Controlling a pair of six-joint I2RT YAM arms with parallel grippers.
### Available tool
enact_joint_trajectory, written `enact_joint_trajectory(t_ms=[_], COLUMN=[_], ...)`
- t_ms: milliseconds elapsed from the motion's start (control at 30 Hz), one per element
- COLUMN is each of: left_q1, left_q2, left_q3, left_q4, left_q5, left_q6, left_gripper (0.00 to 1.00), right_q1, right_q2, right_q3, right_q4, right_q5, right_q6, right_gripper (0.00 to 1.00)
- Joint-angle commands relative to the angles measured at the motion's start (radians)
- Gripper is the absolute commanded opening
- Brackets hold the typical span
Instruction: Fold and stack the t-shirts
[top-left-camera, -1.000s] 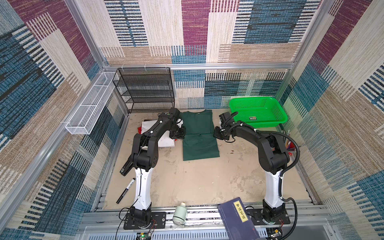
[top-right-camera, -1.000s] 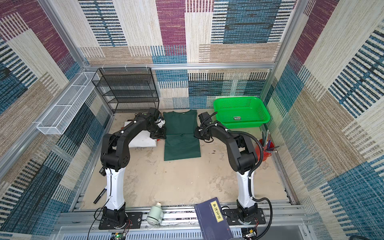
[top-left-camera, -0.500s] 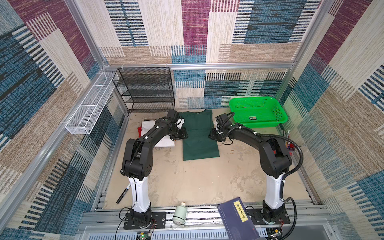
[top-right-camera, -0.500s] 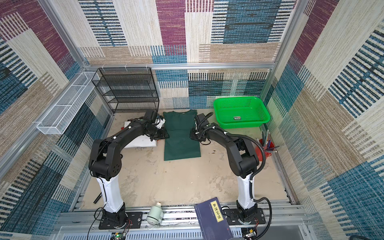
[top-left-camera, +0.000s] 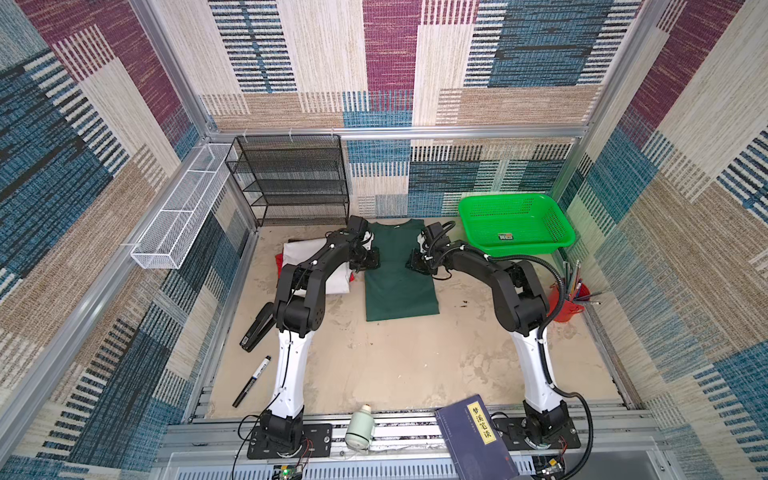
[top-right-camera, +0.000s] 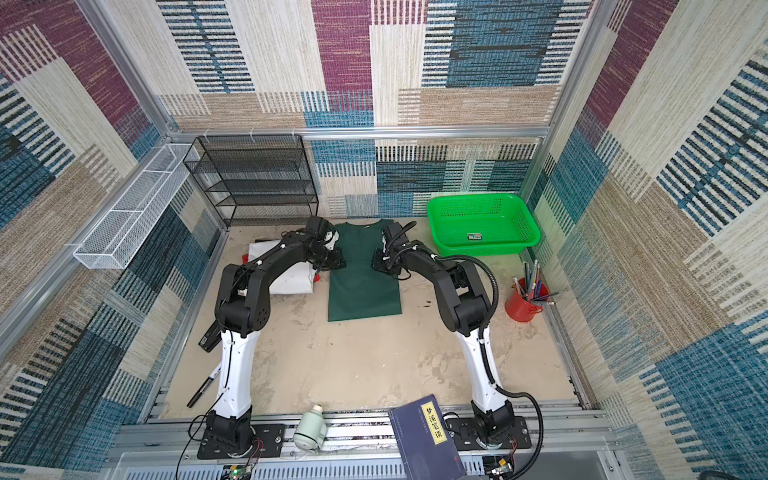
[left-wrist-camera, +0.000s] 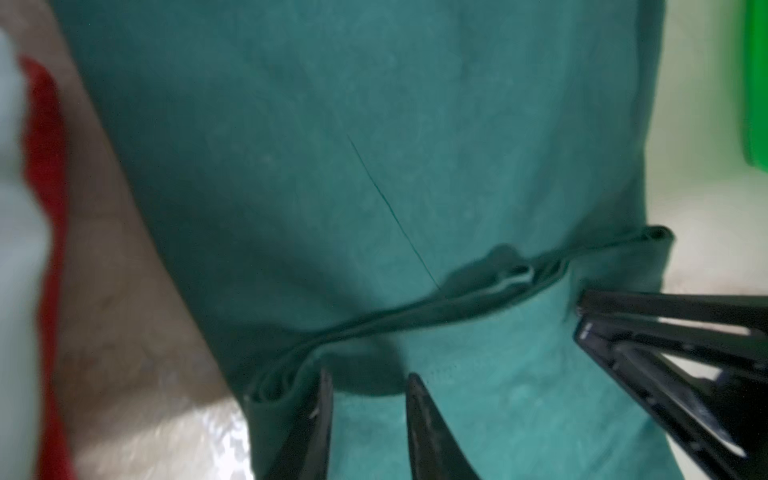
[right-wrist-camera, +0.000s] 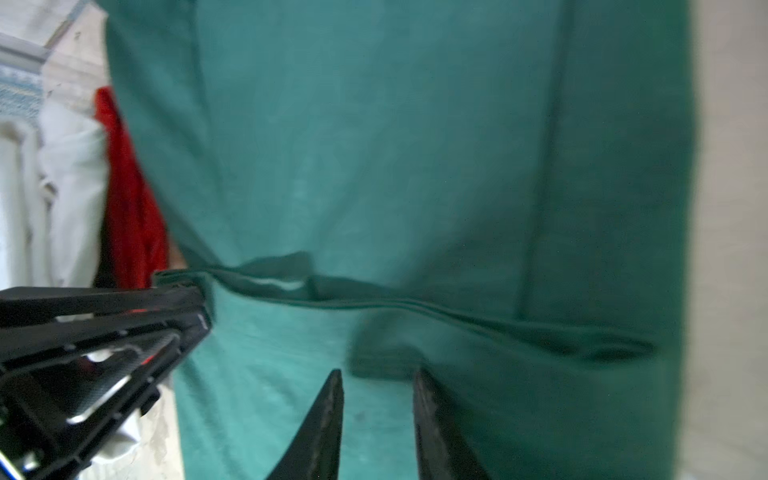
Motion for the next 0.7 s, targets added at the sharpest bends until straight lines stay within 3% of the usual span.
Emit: enact_joint_trajectory(t_ms=[0, 233, 433, 667], left_q1=[0.002, 0.002, -0.019, -0.072], left_q2=[0.027, -0.026, -0.191, -0.406], left_q3=[0.026, -0.036, -0.144, -0.374], left_q4=[-0.069, -0.059, -0.054, -0.081], left_q5=[-0.085, -0.111, -0.063, 0.114], left_q6=[-0.026, -0.006, 0.012, -0.05], left_gripper=[0.31, 0.28, 0.3, 0.3], right_q1=[-0.025, -0.055, -0.054, -0.054], right_q2=[-0.013, -0.09, -0.266, -0.521], right_q3=[-0.043, -0.133, -0.251, -0.586], right_q4=[-0.005, -0.013, -0.011, 0.048], right_q5=[0.059, 0.116, 0.129, 0.005], right_q6=[0.016, -0.031, -0.022, -0.012], right_gripper=[0.32, 0.32, 0.35, 0.38])
